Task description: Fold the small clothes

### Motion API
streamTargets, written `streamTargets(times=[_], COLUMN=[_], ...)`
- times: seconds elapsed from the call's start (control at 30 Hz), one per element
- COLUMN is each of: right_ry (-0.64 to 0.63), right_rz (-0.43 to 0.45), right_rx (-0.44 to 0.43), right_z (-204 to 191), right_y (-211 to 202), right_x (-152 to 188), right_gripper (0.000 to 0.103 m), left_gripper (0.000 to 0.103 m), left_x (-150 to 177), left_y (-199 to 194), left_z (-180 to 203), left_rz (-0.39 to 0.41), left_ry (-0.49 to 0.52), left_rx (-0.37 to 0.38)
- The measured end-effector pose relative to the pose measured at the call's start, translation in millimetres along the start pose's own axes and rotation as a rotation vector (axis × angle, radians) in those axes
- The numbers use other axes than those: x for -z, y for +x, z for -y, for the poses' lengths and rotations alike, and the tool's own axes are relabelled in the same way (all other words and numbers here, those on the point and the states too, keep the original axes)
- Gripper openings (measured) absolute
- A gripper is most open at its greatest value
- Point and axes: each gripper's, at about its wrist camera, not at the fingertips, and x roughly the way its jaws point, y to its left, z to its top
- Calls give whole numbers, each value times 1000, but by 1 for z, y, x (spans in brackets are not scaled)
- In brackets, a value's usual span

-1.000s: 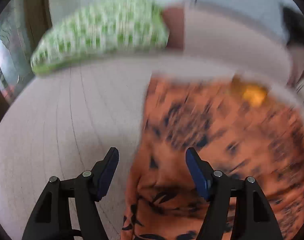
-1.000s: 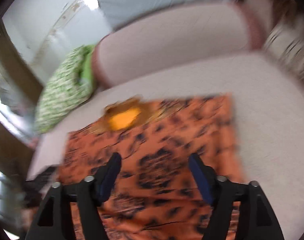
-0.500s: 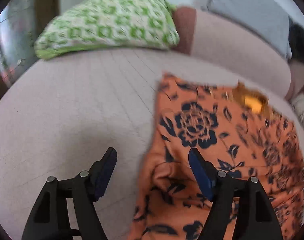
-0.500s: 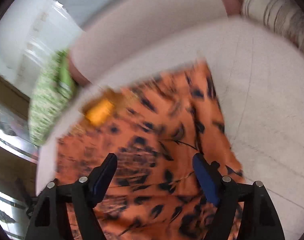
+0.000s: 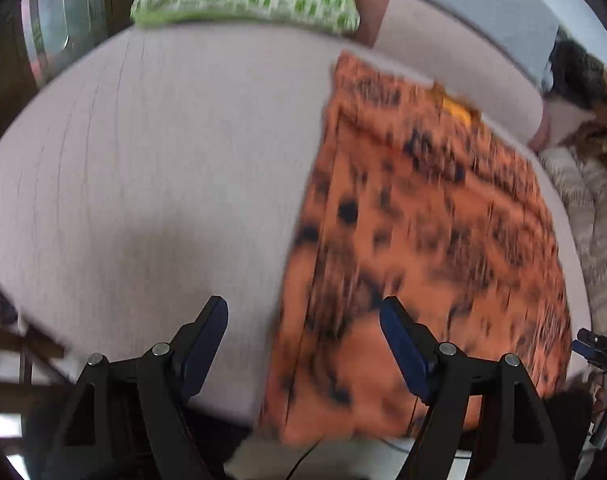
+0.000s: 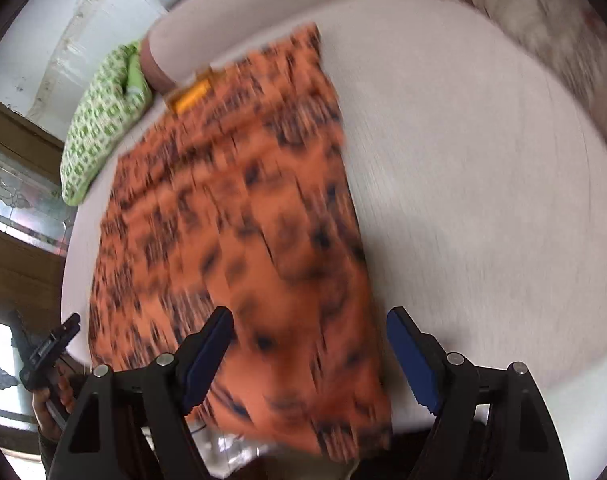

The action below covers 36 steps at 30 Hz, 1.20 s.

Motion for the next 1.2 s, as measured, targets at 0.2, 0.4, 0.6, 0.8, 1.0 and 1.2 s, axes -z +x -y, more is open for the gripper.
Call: streamTargets(times=[0.2, 0.4, 0.6, 0.8, 1.0, 1.2], right_ry=[37, 61, 55, 47, 134, 200], right_rz=[-41, -24, -42, -35, 205, 54], right_rx=[-11, 29, 43, 4, -116, -87], right_z=[10, 14, 16, 7, 10, 28], right_y=[13, 9, 11, 18, -61, -20], right_x=[41, 51, 49, 46, 64, 64], right_gripper=[81, 28, 39, 7, 7, 14], left_gripper=[79, 18, 28, 6, 6, 8], left_x=[30, 39, 35, 36, 41, 50], left_y=[10, 6, 8, 0, -76, -24], left_z=[-3, -3, 3, 11, -10, -13], left_rz=[-64, -58, -77, -41, 88, -84], left_ry=[-14, 12, 6, 9, -124, -124], left_rx=[-6, -52, -34, 4, 102, 19])
